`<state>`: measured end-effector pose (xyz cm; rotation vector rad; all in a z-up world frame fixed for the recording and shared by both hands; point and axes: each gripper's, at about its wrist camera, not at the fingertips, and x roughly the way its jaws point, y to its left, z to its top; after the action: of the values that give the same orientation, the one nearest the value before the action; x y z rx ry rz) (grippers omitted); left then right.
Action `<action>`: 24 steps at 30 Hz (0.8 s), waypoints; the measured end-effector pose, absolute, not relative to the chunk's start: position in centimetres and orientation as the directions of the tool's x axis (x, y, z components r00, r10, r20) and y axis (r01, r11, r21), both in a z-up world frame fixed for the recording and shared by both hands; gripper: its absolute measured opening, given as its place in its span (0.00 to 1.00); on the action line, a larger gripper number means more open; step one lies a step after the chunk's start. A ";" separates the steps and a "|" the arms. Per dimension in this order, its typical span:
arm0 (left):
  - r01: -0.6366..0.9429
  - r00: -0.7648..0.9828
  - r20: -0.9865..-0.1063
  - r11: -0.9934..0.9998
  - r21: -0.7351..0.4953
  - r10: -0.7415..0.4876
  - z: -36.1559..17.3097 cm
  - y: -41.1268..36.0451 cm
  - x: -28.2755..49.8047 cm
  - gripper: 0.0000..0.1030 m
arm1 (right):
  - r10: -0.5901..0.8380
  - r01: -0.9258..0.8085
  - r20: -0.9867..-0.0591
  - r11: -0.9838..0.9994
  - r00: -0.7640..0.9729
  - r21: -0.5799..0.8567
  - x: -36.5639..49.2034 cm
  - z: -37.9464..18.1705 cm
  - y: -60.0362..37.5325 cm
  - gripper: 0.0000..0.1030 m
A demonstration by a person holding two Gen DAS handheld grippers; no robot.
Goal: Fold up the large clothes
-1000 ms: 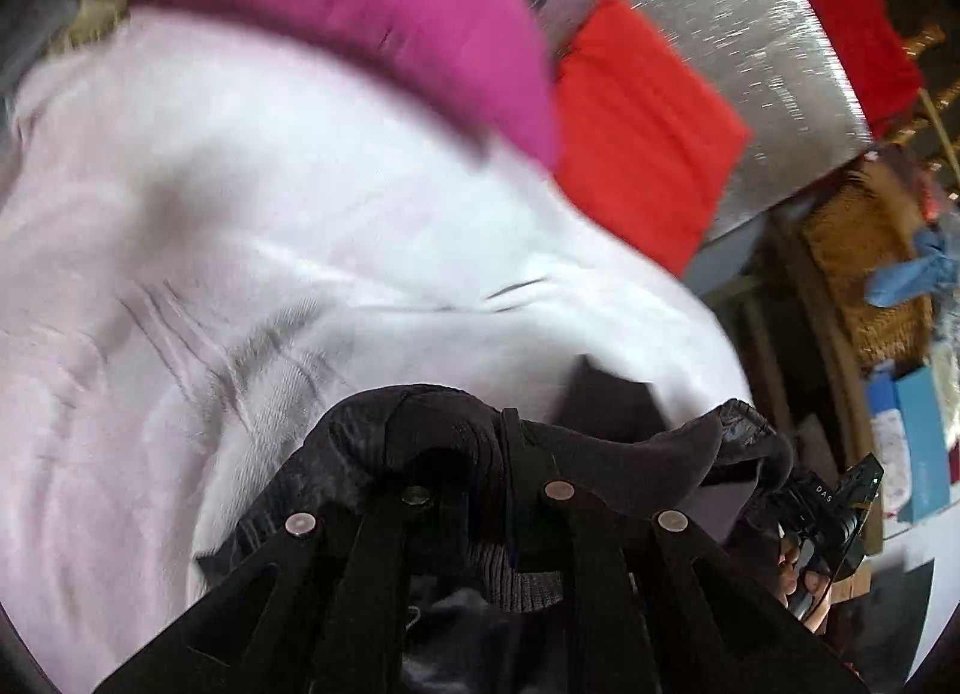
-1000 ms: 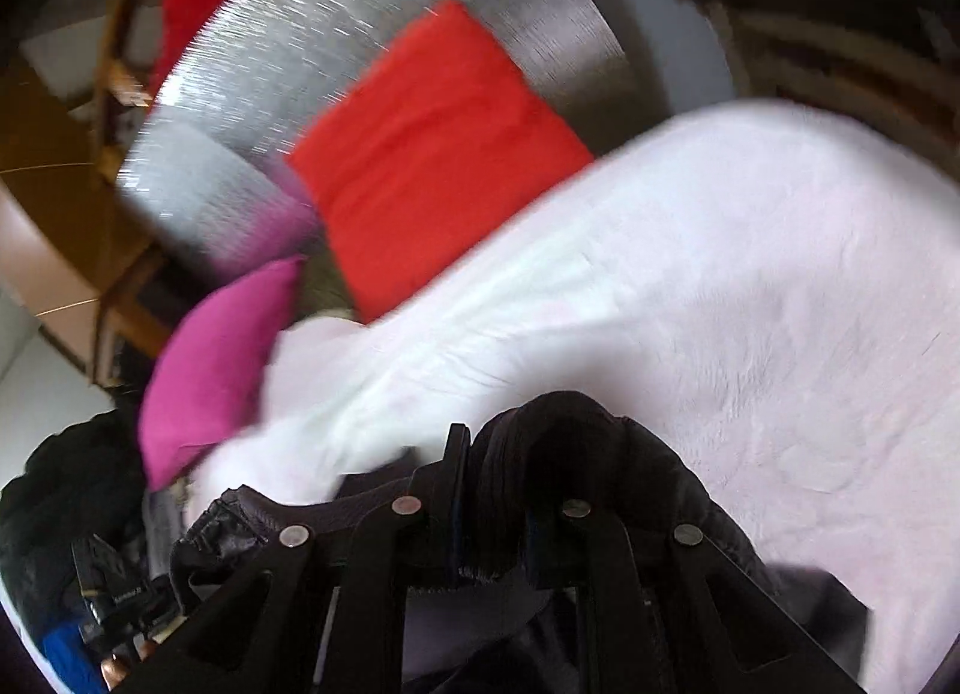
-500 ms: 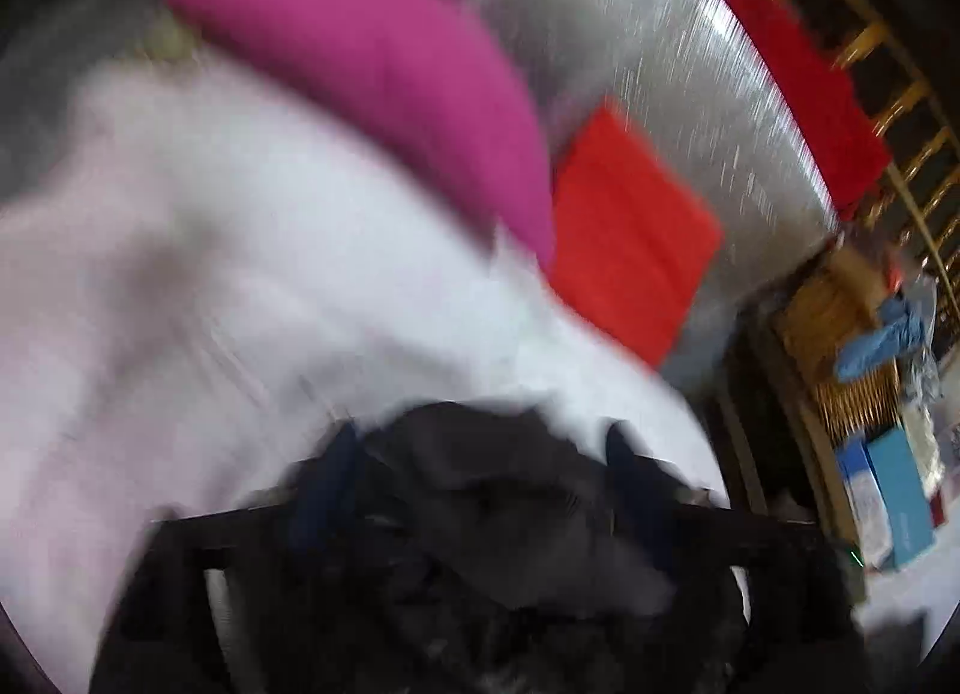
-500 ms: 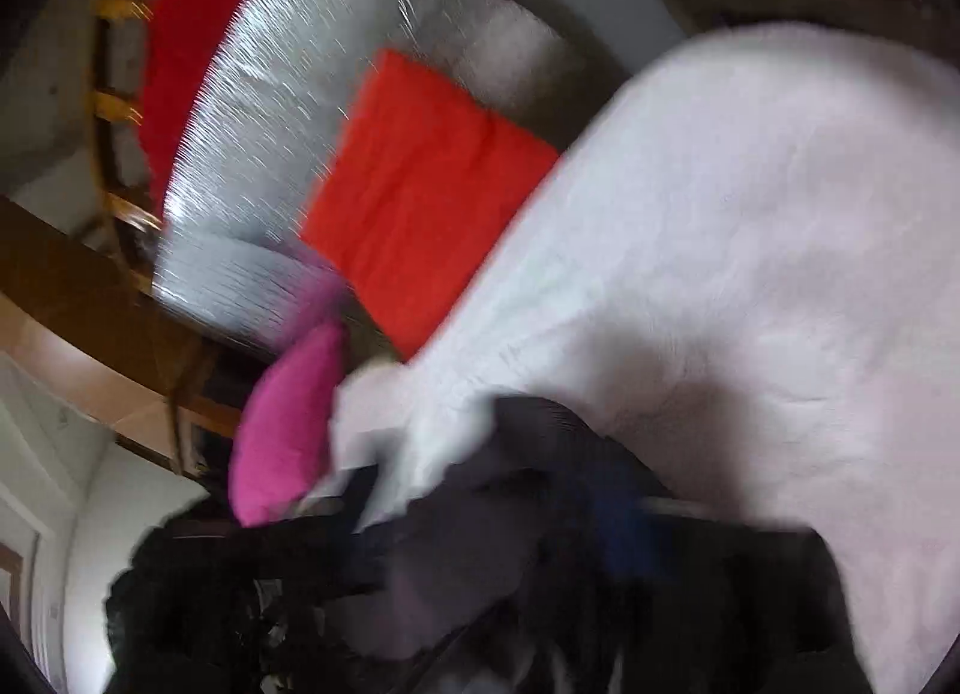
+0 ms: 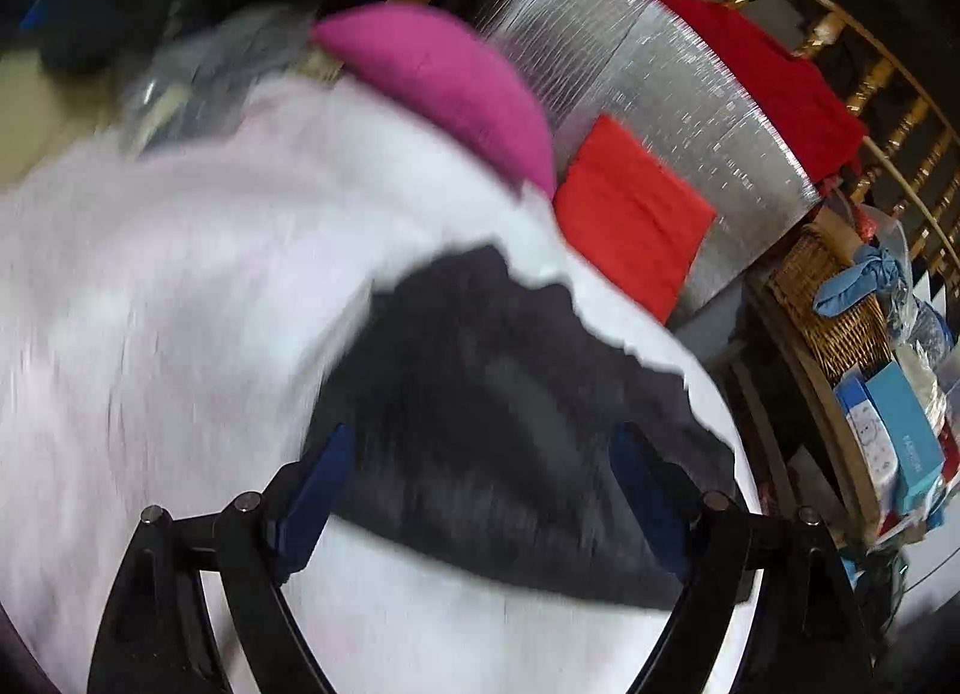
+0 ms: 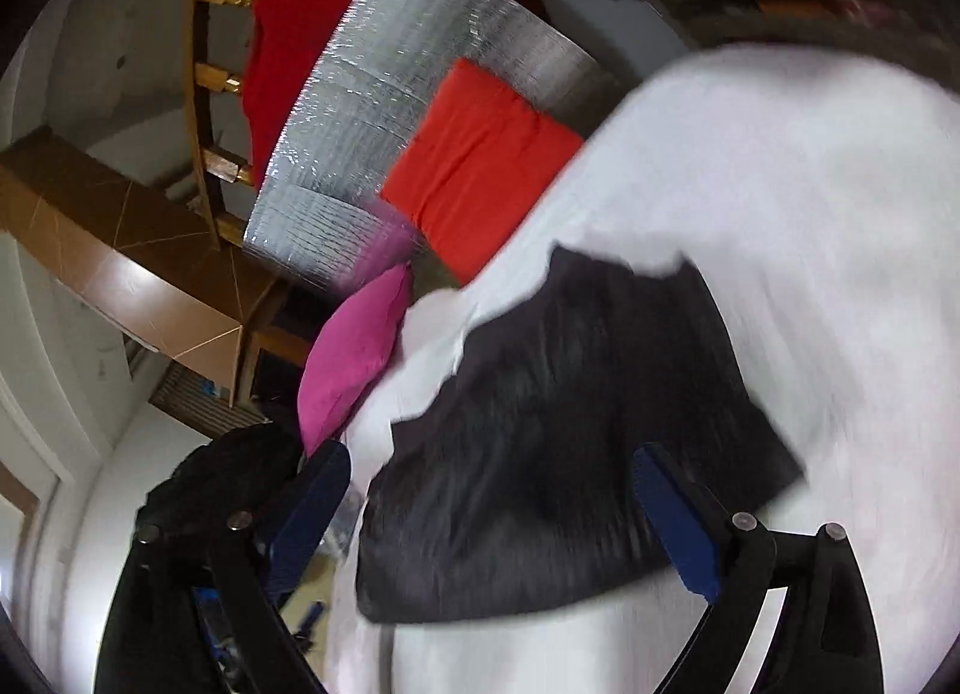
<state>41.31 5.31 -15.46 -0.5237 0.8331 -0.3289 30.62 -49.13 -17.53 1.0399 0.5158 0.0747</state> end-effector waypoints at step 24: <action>-0.193 0.539 -0.602 0.610 -0.769 -0.588 -24.9 3.6 45.7 0.84 | 0.242 0.413 -0.457 0.214 0.856 0.885 34.7 -28.3 -49.7 0.94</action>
<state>45.66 3.58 -24.87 -0.9168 1.0033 -0.2788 34.69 -49.65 -28.30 1.3723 0.5763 -0.1280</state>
